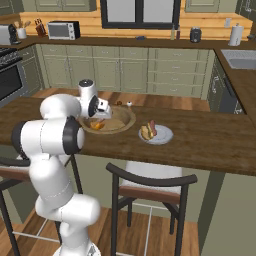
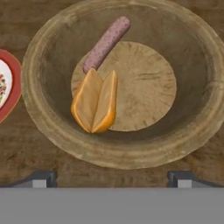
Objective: Place one bun and one sausage from the bowl on each plate.
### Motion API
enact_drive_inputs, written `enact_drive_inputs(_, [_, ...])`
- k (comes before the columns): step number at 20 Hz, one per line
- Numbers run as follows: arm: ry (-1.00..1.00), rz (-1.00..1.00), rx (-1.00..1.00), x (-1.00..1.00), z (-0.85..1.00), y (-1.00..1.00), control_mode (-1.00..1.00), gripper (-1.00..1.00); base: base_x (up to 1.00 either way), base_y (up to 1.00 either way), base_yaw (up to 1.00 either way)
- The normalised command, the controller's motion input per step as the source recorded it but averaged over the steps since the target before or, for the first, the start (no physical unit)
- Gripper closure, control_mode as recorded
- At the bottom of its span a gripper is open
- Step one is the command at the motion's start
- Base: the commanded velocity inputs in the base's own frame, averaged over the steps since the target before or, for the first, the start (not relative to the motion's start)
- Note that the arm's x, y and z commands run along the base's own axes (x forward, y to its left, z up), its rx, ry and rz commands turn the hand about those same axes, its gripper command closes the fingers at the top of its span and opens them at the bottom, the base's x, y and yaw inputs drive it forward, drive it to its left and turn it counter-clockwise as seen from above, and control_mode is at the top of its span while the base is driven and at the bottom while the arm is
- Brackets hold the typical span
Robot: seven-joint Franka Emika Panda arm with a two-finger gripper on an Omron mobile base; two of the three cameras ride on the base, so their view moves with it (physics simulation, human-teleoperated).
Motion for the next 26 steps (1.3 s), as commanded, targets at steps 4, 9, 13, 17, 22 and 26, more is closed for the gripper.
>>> enact_drive_inputs(4, [0.01, -0.01, 0.02, 0.04, -0.36, 0.0, -1.0, -1.0, 0.0, 0.0, 0.0])
enact_drive_inputs(9, [0.05, -0.04, 0.11, 0.09, -0.19, 0.0, -1.0, -1.0, 0.0, 0.0, 0.0])
enact_drive_inputs(13, [0.03, -0.05, 0.08, 0.13, -0.16, 0.0, -1.0, -1.0, 0.0, 0.0, 0.0])
enact_drive_inputs(17, [0.05, -0.05, 0.01, 0.32, -0.09, 0.0, -1.0, -1.0, 0.0, 0.0, 0.0])
enact_drive_inputs(22, [0.01, -0.06, 0.0, 0.45, -0.11, 0.0, -1.0, -1.0, 0.0, 0.0, 0.0])
enact_drive_inputs(26, [0.02, -0.08, 0.02, 0.35, -0.23, 0.0, -1.0, -1.0, 0.0, 0.0, 0.0])
